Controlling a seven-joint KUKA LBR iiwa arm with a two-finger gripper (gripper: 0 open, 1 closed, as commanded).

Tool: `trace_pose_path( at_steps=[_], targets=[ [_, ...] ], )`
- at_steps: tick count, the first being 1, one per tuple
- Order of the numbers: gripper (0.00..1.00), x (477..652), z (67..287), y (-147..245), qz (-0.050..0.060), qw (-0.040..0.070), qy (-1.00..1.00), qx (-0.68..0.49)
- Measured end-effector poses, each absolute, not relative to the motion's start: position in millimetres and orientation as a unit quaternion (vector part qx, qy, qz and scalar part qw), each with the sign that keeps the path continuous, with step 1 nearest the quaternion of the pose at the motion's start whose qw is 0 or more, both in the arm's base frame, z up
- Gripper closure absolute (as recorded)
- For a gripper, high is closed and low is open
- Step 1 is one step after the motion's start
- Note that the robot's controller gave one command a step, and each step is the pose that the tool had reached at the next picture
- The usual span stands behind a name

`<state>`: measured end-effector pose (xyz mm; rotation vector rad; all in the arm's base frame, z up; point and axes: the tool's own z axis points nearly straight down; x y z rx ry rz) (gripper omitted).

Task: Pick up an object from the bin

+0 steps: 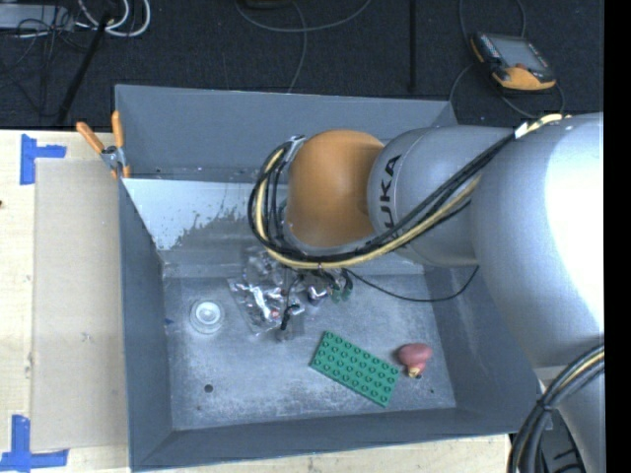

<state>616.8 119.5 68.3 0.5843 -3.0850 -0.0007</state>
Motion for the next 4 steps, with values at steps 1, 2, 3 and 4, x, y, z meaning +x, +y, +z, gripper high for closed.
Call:
trace_pose_path(
  at_steps=[1,2,3,4],
  targets=[
    [1.00,617.4,70,119,-0.001,0.000,-0.983,0.184],
    [1.00,612.2,184,119,0.000,-0.005,-0.984,0.178],
    [1.00,602.3,166,135,-0.001,0.000,-0.984,0.179],
    [1.00,590.0,316,204,-0.002,-0.006,-0.993,0.117]
  ],
)
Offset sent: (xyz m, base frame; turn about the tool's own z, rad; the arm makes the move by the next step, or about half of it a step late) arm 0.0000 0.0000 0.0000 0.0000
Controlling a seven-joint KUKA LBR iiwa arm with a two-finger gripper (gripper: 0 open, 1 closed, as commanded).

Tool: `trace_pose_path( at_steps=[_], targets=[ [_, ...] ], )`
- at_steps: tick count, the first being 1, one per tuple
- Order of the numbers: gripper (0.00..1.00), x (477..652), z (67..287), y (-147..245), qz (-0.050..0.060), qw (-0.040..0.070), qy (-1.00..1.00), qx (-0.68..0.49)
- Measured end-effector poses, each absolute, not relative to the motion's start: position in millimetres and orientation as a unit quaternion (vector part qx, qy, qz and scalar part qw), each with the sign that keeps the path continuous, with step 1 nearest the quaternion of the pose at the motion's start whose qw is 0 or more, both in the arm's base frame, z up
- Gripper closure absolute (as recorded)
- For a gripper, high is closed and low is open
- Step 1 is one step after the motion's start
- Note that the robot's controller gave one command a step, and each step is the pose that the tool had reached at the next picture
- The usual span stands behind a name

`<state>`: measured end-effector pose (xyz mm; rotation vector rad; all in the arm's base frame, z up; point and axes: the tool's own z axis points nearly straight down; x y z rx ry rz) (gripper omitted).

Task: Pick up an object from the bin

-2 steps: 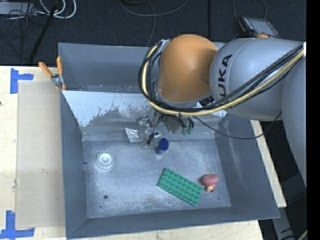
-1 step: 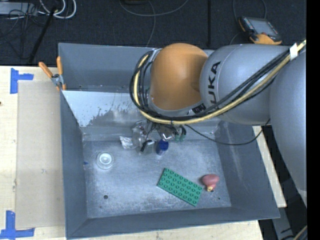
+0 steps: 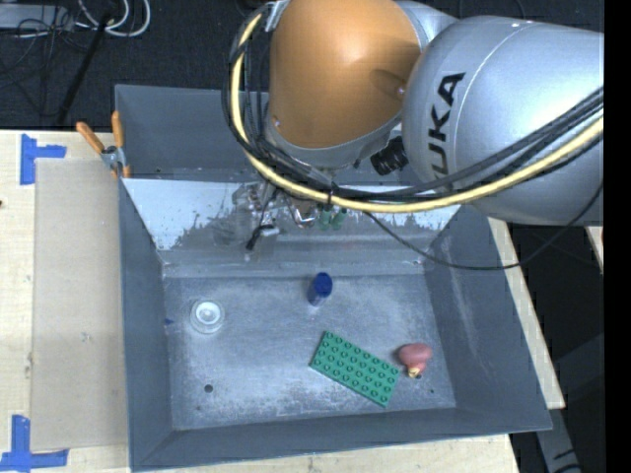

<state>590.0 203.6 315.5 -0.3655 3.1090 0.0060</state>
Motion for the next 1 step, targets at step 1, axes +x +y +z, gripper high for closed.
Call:
trace_pose_path(
  at_steps=[1],
  targets=[
    [1.00,591.0,156.8,241.6,0.000,-0.004,0.982,-0.191]
  ],
)
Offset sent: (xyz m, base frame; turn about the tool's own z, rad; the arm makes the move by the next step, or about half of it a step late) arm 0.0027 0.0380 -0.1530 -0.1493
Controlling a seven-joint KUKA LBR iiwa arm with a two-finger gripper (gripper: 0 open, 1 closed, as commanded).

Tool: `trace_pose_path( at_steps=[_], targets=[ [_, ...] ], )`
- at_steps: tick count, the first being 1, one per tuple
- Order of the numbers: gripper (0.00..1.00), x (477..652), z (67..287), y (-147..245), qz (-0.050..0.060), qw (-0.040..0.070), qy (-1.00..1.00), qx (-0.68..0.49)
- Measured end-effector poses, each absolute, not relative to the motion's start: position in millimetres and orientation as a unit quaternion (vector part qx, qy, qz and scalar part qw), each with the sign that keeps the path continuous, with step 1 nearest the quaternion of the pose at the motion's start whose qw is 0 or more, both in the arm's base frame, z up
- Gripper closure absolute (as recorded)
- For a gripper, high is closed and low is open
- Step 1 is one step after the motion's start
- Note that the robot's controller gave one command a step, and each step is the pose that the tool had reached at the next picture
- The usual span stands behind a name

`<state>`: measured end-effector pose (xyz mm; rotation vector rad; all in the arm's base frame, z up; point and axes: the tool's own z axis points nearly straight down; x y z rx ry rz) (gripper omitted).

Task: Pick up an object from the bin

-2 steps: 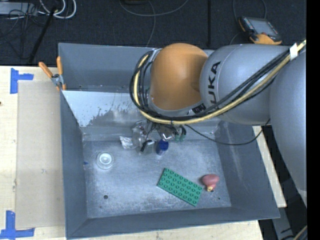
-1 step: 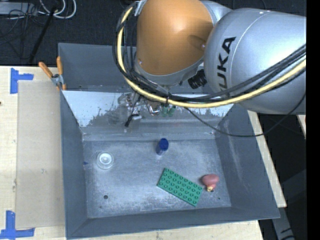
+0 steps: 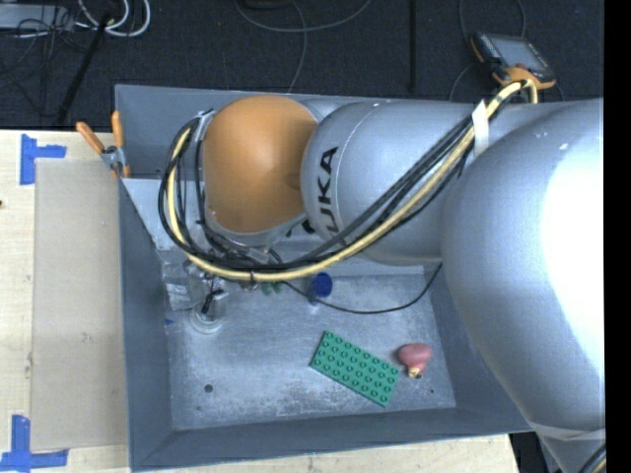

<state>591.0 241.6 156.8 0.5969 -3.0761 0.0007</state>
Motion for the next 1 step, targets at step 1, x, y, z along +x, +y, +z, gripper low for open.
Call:
trace_pose_path(
  at_steps=[1],
  targets=[
    [1.00,602.1,253.1,242.1,-0.001,-0.006,-0.982,0.188]
  ],
)
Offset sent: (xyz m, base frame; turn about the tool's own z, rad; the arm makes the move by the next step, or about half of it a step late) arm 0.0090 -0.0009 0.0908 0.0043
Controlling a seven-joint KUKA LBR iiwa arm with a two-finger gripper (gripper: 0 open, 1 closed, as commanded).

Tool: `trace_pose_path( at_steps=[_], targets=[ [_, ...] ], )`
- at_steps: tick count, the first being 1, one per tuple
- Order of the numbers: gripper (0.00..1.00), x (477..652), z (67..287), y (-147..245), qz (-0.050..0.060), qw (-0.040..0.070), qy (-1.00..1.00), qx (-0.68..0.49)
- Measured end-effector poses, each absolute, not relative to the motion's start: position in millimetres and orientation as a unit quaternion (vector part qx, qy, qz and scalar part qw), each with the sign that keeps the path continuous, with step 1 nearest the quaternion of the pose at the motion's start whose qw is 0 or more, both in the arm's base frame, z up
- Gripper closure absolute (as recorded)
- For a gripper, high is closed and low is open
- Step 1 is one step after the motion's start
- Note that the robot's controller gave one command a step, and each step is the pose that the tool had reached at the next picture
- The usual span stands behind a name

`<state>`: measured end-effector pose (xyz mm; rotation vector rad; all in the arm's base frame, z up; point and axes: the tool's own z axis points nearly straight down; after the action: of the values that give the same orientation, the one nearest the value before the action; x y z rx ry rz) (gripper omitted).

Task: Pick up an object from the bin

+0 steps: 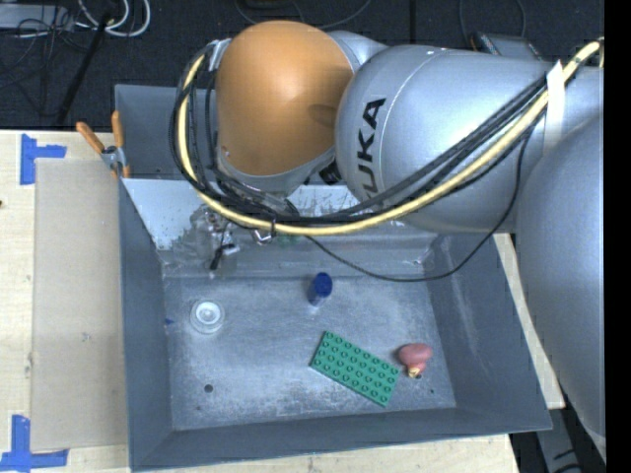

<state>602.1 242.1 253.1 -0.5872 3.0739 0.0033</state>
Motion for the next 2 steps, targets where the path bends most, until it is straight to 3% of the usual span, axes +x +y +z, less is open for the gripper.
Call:
trace_pose_path(
  at_steps=[1,2],
  targets=[
    [1.00,607.7,144,226,0.000,-0.004,0.976,-0.216],
    [1.00,610.4,272,240,0.001,0.006,0.969,-0.247]
  ],
)
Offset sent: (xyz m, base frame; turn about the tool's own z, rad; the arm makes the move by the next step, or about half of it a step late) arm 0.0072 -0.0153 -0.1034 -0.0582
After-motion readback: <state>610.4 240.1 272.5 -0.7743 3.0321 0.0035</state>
